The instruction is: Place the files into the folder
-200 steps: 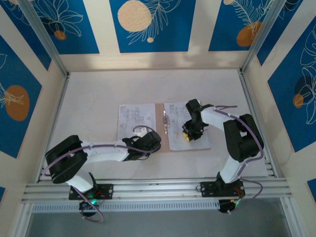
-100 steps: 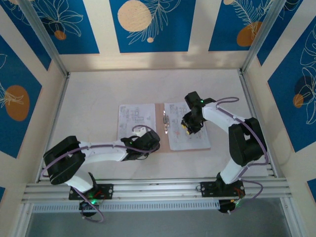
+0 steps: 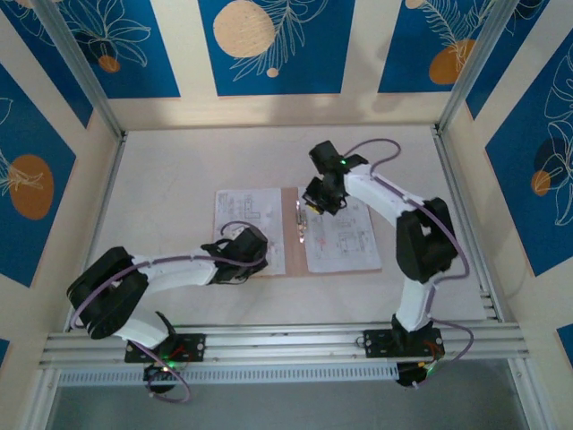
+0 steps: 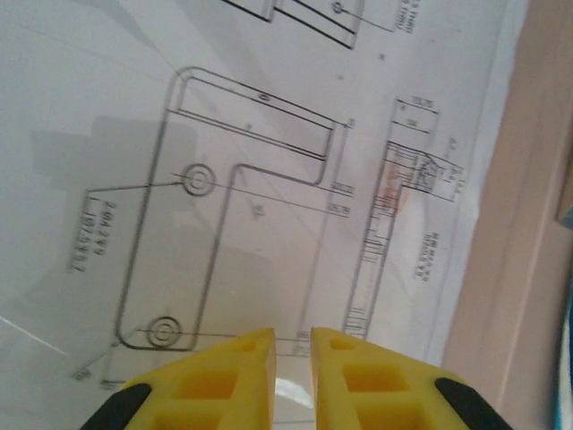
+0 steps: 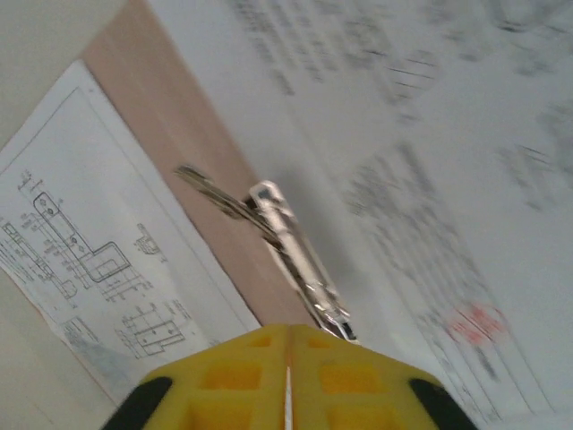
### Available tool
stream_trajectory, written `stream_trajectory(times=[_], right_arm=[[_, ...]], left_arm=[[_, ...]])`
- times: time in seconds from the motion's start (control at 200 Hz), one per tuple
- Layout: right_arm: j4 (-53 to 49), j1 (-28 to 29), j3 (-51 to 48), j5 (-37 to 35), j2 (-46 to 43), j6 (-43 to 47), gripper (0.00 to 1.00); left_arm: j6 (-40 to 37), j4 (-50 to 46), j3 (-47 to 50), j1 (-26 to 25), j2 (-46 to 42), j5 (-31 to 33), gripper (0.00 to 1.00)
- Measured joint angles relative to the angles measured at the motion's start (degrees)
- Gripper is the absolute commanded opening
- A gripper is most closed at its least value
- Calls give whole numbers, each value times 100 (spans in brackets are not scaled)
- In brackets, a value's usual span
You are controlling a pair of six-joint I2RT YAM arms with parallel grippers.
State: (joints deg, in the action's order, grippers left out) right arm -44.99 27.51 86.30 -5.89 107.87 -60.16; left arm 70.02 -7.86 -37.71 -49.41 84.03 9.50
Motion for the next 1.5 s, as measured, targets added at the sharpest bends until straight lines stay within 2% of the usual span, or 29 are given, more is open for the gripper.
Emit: stream_trajectory(times=[0.26, 0.585, 1.095, 1.501], right_arm=[[-367, -162, 1720, 107, 1729, 916, 9], [-590, -457, 2522, 555, 2352, 1578, 10], [-638, -356, 2487, 835, 2398, 1926, 10], [-319, -146, 1025, 966, 1049, 1985, 10]], left_arm=[[-138, 81, 188, 92, 2, -203, 10], [160, 789, 378, 94, 146, -271, 9], [400, 903, 431, 92, 151, -243, 9], [811, 1001, 498, 76, 120, -131, 9]])
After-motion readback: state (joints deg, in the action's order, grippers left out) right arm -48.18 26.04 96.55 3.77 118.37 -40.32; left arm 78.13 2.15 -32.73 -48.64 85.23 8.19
